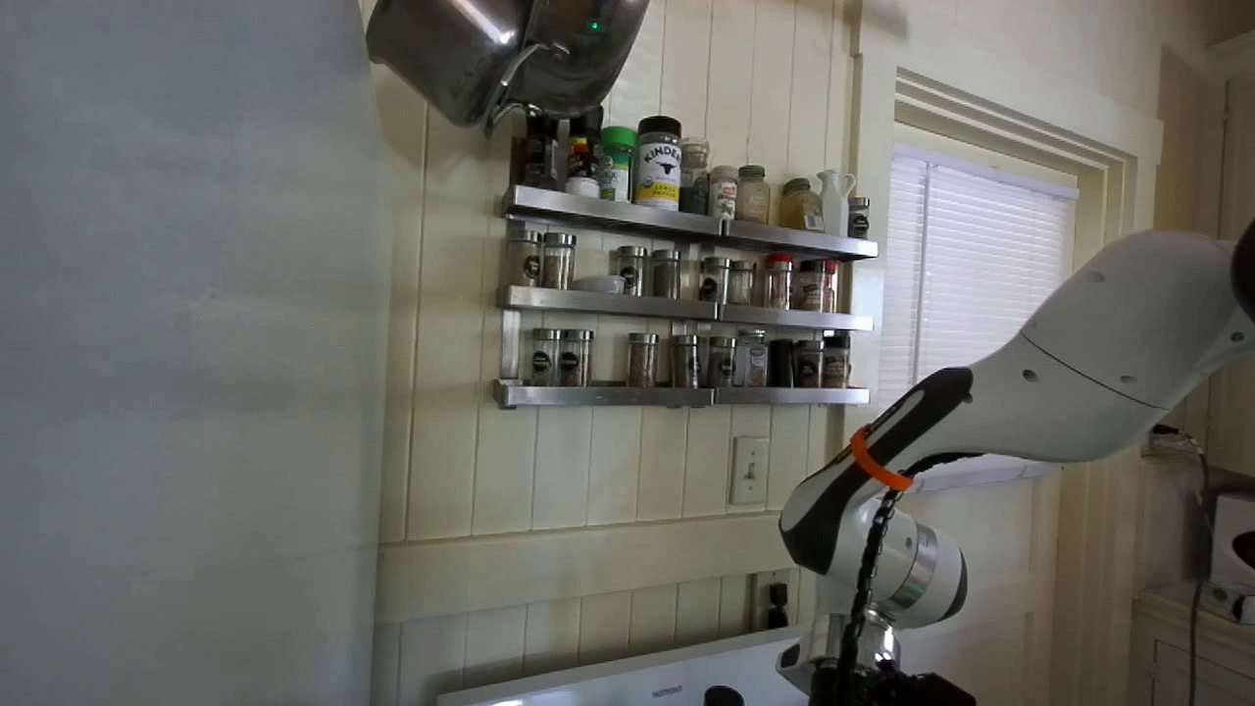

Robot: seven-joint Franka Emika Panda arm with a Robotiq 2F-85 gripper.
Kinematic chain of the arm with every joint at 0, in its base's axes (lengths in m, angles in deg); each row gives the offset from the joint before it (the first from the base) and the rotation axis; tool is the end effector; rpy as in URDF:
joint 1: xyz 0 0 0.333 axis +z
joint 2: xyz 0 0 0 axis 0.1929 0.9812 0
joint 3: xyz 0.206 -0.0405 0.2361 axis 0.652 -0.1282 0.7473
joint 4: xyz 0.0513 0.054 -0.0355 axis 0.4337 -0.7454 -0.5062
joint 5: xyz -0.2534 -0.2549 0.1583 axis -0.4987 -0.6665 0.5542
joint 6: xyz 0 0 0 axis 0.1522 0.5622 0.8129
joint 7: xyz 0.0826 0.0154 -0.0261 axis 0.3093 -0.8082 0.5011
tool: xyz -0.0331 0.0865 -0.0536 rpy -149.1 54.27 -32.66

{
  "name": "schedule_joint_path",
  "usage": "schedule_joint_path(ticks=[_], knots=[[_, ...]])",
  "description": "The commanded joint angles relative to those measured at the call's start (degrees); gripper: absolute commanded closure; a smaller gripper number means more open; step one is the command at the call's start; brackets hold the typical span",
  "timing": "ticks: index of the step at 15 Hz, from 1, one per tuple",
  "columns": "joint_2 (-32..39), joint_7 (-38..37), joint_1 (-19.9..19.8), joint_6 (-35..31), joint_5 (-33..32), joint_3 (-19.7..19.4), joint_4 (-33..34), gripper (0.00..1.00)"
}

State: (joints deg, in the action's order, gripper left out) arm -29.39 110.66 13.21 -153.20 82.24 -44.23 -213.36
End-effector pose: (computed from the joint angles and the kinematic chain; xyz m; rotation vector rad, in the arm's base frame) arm 0.4351 0.1133 0.2286 -2.0950 -0.8059 0.3930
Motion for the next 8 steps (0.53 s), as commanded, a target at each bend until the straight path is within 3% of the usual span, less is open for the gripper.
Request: schedule_joint_path(ticks=[1,8], knots=[[0.8,0.1,-0.7,4.0,-0.5,-0.2,0.5,0.0],[3.1,-3.5,-0.2,6.9,-1.5,-0.3,0.8,0.0]])
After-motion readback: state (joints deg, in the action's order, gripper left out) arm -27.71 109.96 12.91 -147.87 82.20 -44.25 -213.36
